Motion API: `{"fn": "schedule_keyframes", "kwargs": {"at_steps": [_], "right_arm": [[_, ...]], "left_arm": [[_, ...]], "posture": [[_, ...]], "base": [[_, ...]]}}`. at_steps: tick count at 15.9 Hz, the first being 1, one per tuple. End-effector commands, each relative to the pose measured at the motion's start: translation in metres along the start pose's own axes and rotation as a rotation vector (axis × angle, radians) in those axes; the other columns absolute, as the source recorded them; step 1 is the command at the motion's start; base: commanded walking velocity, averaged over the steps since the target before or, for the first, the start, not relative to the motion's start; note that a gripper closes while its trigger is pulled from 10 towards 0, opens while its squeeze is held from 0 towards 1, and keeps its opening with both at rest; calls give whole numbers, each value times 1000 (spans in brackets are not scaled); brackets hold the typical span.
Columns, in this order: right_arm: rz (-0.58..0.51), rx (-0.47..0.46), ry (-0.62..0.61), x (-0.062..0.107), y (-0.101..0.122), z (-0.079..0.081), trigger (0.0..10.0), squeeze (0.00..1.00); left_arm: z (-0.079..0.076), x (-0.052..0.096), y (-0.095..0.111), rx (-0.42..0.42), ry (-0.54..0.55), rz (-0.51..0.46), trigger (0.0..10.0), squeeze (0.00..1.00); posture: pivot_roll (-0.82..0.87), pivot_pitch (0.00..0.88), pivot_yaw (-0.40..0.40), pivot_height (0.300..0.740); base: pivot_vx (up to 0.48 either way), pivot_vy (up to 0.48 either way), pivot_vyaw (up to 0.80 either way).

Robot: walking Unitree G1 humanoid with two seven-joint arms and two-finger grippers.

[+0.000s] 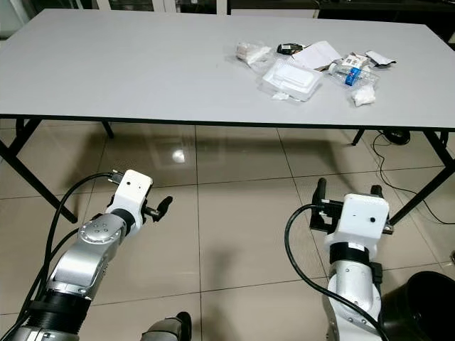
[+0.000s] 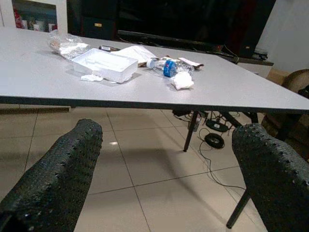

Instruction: Picking trash to rubbish bin

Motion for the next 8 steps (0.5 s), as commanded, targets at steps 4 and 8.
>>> {"fn": "schedule_keyframes", "kwargs": {"at_steps": [4, 8], "right_arm": [[1, 8, -35, 4, 1, -6, 10000, 0], [16, 3, -80, 6, 0, -9, 10000, 0]], "left_arm": [[3, -4, 6, -17, -7, -21, 10000, 0], [-20, -11, 24, 27, -101, -91, 10000, 0]], "posture": [[157, 91, -1, 740], [129, 96, 18, 740]], "base": [[0, 0, 0], [0, 0, -394]]}}
Point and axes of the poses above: a point about 5 cm out from each wrist's last joint towards the gripper, its own x axis pointing back from the gripper into the wrist, its own y axis along the axis of the wrist's last joint, z = x × y, the point moved 2 cm from there along -x, pointing out of the wrist towards the gripper, and after that the axes turned 7 degrees about x, right-handed, at the moved point
